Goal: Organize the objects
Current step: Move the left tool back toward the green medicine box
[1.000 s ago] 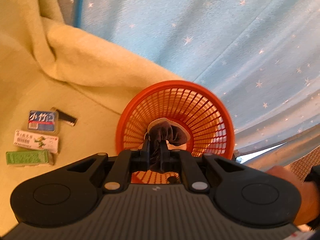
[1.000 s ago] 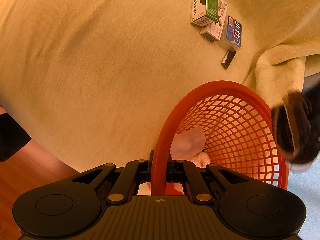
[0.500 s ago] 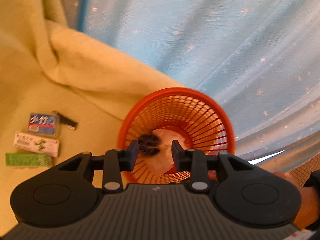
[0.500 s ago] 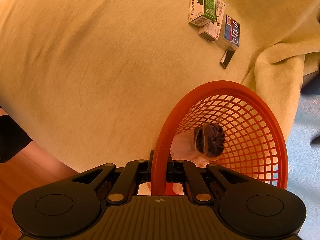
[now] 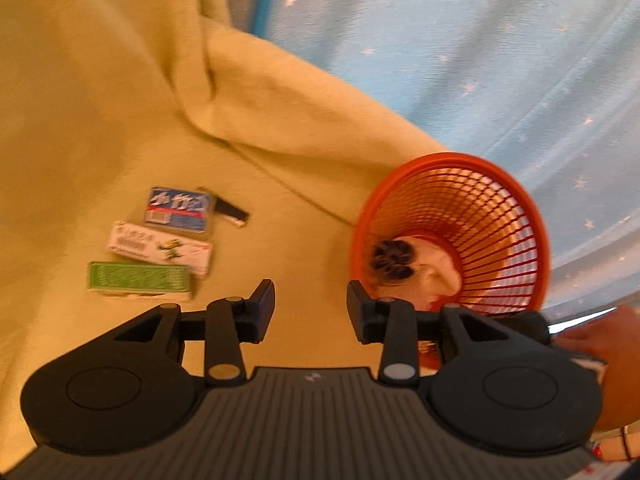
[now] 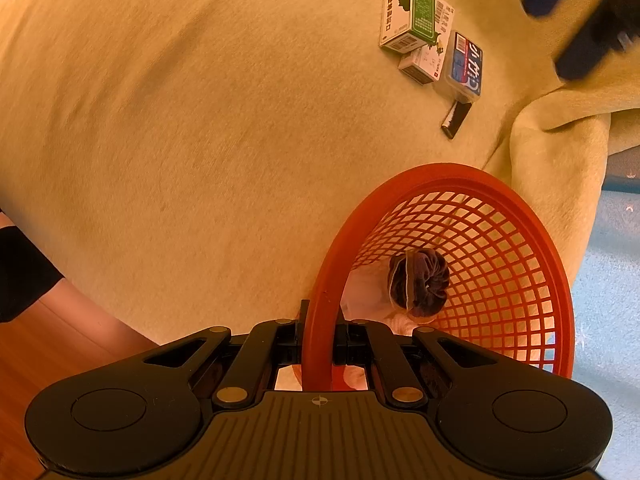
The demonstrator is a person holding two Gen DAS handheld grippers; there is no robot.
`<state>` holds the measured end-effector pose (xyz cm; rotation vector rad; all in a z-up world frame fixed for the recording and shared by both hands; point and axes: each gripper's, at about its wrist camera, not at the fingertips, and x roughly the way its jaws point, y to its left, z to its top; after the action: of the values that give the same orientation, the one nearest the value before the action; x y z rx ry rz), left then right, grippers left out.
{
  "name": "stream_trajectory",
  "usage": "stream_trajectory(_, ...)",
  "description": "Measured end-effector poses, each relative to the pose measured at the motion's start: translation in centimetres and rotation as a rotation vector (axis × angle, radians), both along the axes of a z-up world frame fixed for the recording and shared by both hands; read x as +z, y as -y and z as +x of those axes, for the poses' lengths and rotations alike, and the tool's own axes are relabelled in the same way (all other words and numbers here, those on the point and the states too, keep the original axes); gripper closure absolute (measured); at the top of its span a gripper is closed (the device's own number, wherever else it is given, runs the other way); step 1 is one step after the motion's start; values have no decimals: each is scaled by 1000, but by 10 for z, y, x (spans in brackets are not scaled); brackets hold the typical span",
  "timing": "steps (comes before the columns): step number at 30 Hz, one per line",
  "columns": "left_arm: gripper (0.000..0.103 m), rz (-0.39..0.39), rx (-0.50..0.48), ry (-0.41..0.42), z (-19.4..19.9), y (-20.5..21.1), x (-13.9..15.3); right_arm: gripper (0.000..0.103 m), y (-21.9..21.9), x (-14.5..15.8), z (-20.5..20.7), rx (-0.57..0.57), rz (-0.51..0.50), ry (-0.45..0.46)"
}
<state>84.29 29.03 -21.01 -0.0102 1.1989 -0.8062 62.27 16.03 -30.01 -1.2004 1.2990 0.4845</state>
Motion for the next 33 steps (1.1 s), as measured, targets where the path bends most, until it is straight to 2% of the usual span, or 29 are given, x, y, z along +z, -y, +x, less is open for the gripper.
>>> stream_trajectory(6,58,61,41,15,6,-26,-14,100,0,0,1,-1,-1,-2)
stream_trajectory(12,38,127,53,49,15,-48,-26,100,-1,0,0,1,-3,-4)
stream_trajectory(18,32,164,51,78,25,-58,-35,100,-2,-1,1,1,-4,-9)
stream_trajectory(22,26,190,4,129,30,-58,-43,100,-2,-1,1,2,-6,-9)
stream_trajectory(26,24,220,-47,187,36,-55,-57,100,-2,-1,1,2,-5,-9)
stream_trajectory(33,24,299,-256,315,40,-40,-93,100,-2,0,1,2,0,-9)
